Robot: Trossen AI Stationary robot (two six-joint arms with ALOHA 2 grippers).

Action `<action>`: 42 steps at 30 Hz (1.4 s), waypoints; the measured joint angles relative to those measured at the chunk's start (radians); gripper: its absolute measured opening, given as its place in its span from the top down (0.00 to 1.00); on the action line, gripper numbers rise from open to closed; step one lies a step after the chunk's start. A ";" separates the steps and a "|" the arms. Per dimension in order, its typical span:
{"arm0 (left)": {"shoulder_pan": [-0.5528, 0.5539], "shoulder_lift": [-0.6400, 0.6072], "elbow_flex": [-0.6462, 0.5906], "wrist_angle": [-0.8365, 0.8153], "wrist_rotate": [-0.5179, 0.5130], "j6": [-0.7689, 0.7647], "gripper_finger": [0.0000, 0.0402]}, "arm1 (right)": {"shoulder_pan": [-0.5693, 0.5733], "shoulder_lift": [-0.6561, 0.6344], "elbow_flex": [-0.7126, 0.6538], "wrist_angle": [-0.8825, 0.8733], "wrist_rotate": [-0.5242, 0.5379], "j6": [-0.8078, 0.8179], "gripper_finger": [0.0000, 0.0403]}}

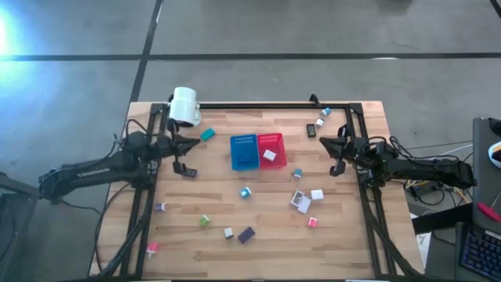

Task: Pick & Place Office items
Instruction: Put the white charger adapter into the red bin

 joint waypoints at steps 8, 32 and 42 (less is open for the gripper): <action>0.019 0.004 -0.048 0.005 0.053 0.005 0.99 | 0.000 0.030 0.000 -0.006 0.000 0.000 0.98; 0.027 0.017 -0.065 0.000 0.036 0.047 0.96 | 0.065 0.413 0.431 -0.513 -0.133 0.021 0.98; 0.027 0.017 -0.064 -0.022 0.037 0.072 0.99 | 0.186 0.697 0.892 -1.223 -0.055 0.191 0.93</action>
